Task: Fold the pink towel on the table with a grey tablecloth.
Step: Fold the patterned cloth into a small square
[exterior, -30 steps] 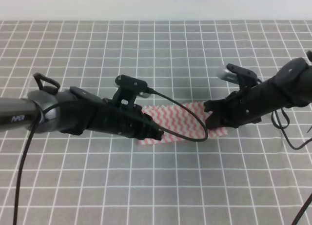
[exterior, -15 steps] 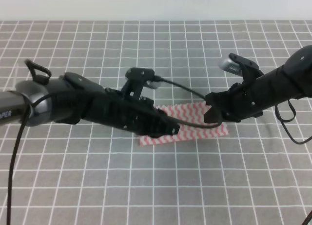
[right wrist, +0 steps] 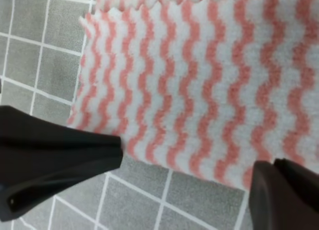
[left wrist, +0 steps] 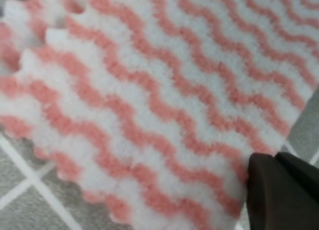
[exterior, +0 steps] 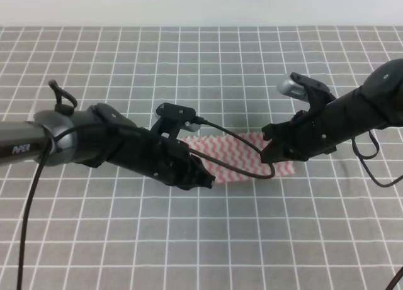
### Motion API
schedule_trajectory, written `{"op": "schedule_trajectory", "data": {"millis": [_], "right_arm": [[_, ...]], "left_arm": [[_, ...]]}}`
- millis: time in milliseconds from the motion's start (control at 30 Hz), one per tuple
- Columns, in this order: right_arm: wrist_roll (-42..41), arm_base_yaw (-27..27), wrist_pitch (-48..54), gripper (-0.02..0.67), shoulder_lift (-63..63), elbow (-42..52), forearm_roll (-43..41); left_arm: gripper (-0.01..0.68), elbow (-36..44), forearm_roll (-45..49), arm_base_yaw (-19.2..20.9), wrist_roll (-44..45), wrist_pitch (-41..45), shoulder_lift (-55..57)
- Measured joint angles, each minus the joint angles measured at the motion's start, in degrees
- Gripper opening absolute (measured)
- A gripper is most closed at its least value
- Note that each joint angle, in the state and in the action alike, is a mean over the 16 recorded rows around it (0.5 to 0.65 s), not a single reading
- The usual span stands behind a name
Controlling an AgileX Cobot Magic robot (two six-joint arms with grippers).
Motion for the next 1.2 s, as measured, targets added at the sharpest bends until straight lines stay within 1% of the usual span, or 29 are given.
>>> {"op": "schedule_trajectory", "data": {"millis": [467, 867, 1200], "right_arm": [[0.08, 0.02, -0.12, -0.015, 0.00, 0.01, -0.25], [0.13, 0.02, -0.14, -0.015, 0.00, 0.01, -0.23], [0.06, -0.01, -0.31, -0.015, 0.02, 0.00, -0.28]], "left_arm": [[-0.004, -0.96, 4.47, 0.47, -2.37, 2.44, -1.85], [-0.004, -1.10, 10.42, 1.05, -6.98, -1.00, -0.43], [-0.004, -2.36, 11.35, 1.28, -8.00, -0.37, -0.32]]}}
